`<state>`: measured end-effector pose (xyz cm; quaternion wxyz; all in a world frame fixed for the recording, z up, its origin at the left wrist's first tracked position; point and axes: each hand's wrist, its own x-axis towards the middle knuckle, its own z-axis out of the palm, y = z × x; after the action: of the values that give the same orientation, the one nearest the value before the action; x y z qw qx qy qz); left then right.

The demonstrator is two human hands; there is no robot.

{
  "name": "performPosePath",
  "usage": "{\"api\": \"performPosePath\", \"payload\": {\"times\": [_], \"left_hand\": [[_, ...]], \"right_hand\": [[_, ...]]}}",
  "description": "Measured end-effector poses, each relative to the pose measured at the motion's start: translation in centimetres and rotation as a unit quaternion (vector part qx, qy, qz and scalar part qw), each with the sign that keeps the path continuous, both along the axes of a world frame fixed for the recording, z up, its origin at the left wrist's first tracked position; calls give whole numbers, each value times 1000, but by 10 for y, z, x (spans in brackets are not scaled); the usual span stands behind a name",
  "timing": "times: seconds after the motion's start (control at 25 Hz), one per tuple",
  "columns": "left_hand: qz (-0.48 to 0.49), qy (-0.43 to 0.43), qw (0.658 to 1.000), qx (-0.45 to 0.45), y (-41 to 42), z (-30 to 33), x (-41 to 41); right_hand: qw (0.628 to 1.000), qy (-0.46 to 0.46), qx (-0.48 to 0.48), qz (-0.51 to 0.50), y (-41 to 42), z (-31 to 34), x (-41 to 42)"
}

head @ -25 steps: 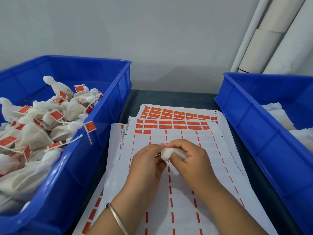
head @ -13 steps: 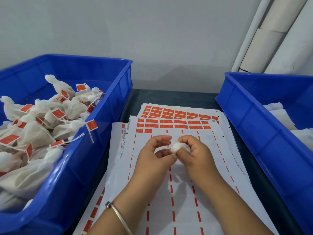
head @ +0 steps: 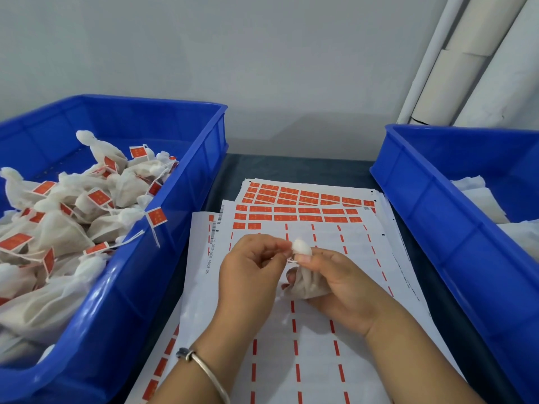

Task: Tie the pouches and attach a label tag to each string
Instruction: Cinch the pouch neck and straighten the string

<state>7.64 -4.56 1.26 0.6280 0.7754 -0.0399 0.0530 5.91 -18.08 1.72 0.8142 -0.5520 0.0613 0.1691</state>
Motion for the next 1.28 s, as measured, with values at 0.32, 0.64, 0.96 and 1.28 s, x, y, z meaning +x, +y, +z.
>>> {"api": "performPosePath", "payload": {"times": [0.32, 0.64, 0.96, 1.28], "left_hand": [[-87, -75, 987, 108, -2, 1, -6], [-14, -82, 992, 90, 4, -1, 3], [99, -30, 994, 42, 11, -4, 13], [98, 28, 994, -43, 18, 6, 12]], "right_hand": [[997, 1, 38, -65, -1, 0, 2], [997, 14, 24, -65, -1, -5, 6], [999, 11, 38, 11, -3, -2, 2], [989, -39, -18, 142, -8, 8, -6]]}}
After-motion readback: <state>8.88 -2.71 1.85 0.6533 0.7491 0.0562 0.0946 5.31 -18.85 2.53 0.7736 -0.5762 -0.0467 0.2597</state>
